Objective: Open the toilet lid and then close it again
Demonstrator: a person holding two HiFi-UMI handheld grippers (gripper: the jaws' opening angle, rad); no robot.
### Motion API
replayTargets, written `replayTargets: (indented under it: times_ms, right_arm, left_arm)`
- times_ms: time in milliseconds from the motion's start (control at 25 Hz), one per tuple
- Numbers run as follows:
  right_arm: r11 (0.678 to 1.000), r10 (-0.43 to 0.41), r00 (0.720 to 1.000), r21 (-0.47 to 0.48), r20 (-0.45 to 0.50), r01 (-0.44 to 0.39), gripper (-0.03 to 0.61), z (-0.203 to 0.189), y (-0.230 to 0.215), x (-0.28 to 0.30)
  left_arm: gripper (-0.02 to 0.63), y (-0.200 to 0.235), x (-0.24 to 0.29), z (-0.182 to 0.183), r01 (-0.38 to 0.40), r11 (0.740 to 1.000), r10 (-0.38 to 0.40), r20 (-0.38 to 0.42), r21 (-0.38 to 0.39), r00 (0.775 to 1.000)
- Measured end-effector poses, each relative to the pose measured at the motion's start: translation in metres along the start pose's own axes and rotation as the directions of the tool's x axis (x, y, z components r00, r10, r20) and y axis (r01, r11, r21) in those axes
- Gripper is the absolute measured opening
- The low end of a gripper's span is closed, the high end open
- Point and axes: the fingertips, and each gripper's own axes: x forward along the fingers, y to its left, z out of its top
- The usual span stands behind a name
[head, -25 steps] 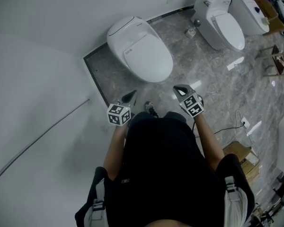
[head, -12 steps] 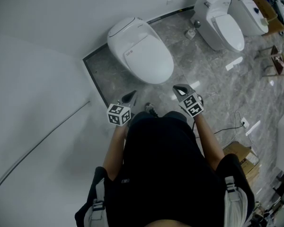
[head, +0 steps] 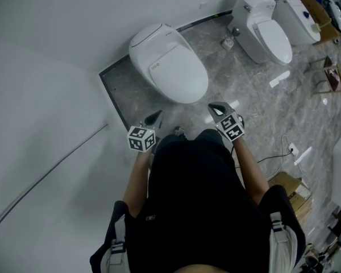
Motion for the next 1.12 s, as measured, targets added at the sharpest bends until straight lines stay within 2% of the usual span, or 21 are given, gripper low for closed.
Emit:
replayTargets:
  times_ms: [280,600,1120]
  right_arm:
    - [0.999,-0.017,1.0,0.029,0.001,0.017,0.005,-0.004,-0.006,0.0]
    - [0.999,0.011,1.0,0.031,-0.013,-0.01,0.005,-0.003,-0.009,0.005]
    - [0.998,0.066,0.998,0.022,-0.021,-0.066,0.005,-0.002,-0.06,0.012]
  left_arm:
    - [0.011,0.001,-0.004,0.0,0.0,1.0,0.0,-0.002,0.004,1.0]
    - [0.011,0.007,-0.005,0.0,-0.026,0.999,0.025,-0.021,-0.026,0.999]
    - [0.011,-0.003,0.037,0.024,-0.053,0.997,0.05,-0.043,-0.05,0.998]
